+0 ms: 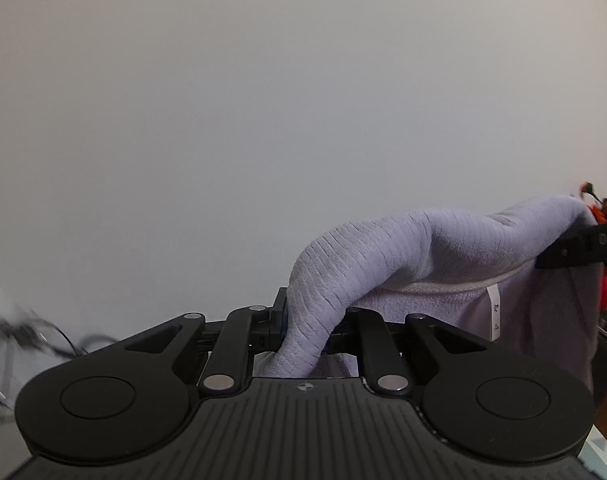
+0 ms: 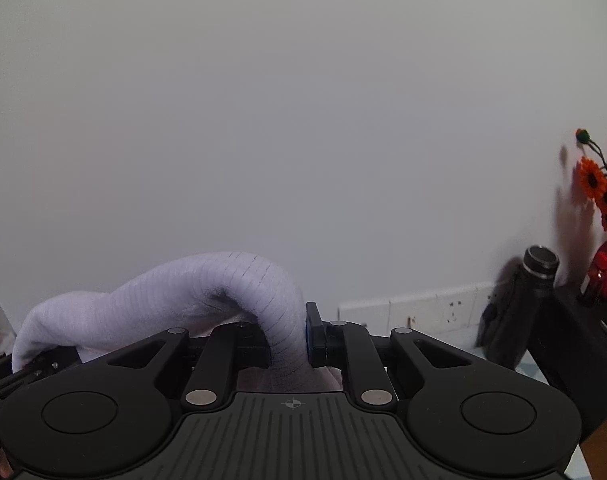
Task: Fold clothes
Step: 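Hold the sweater up with both grippers and shake it out, then lower the sweater onto the bed and open both grippers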
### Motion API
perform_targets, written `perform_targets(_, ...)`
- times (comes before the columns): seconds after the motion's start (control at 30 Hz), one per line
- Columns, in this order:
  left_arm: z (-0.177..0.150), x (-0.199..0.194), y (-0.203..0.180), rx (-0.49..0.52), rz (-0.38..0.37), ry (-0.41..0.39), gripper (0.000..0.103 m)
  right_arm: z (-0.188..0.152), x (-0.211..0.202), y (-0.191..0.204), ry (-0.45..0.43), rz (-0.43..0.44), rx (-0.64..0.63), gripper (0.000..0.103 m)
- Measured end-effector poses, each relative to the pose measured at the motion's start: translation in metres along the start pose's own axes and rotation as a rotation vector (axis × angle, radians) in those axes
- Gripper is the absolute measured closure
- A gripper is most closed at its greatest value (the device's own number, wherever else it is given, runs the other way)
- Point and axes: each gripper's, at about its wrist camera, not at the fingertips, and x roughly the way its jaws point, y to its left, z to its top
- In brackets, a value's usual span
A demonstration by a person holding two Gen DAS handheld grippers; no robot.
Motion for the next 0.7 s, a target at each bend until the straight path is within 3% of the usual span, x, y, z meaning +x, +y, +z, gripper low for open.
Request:
perform_targets(0.13, -0.046, -0.027, 0.003, 0.005, -0.132, 0.036, 0.088, -0.034, -0.010, -0.011, 0.049, 0.005, -0.022, 0.090)
perform_targets(0.23, -0.069, -0.046, 0.008, 0.008, -0.211, 0.161, 0.088, -0.060, -0.041, -0.019, 0.177, 0.025, -0.045, 0.090)
perform_targets(0.37, -0.085, -0.035, 0.023, -0.063, -0.225, 0.372, 0.088, -0.069, -0.064, -0.022, 0.388, 0.101, -0.033, 0.090)
perform_targets(0.43, -0.068, 0.000, 0.046, -0.136, -0.197, 0.423, 0.088, -0.067, -0.036, -0.031, 0.436, 0.118, 0.009, 0.089)
perform_targets(0.5, -0.056, 0.031, 0.043, -0.188, -0.162, 0.450, 0.088, -0.065, -0.008, -0.041, 0.482, 0.134, 0.052, 0.089)
perform_targets(0.6, -0.073, 0.078, 0.017, -0.243, -0.106, 0.495, 0.088, -0.069, 0.076, -0.065, 0.523, 0.101, 0.088, 0.089)
perform_targets(0.7, -0.090, 0.122, 0.015, -0.227, -0.023, 0.513, 0.088, -0.079, 0.154, -0.075, 0.533, 0.053, 0.130, 0.089)
